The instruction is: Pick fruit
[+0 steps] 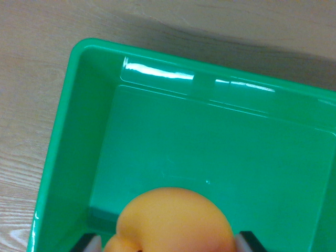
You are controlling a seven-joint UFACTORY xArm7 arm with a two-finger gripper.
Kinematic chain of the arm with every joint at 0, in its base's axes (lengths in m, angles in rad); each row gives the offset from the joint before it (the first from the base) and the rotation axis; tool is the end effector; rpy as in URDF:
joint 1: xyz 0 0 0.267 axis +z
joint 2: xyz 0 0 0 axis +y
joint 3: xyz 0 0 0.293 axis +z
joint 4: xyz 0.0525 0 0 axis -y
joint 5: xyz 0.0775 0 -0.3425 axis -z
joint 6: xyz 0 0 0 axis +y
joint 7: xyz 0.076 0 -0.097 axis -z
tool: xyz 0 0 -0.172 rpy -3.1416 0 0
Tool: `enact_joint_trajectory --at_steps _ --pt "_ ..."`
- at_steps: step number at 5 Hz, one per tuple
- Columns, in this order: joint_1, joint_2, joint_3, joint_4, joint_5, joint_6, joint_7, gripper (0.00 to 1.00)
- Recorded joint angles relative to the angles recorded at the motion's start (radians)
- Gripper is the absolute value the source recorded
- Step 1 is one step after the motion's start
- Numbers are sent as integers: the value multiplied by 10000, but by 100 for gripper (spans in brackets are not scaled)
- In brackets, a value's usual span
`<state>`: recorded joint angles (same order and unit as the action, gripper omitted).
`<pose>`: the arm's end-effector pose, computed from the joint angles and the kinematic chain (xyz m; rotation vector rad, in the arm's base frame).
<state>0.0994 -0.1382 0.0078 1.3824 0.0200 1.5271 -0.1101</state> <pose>0.4288 0.0515 0.3552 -3.1044 -0.3370 0.0101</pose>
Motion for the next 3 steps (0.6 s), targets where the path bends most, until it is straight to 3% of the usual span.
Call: enact_joint_trajectory --at_steps 3 --pt "0 -35 0 69 -1 104 2 100"
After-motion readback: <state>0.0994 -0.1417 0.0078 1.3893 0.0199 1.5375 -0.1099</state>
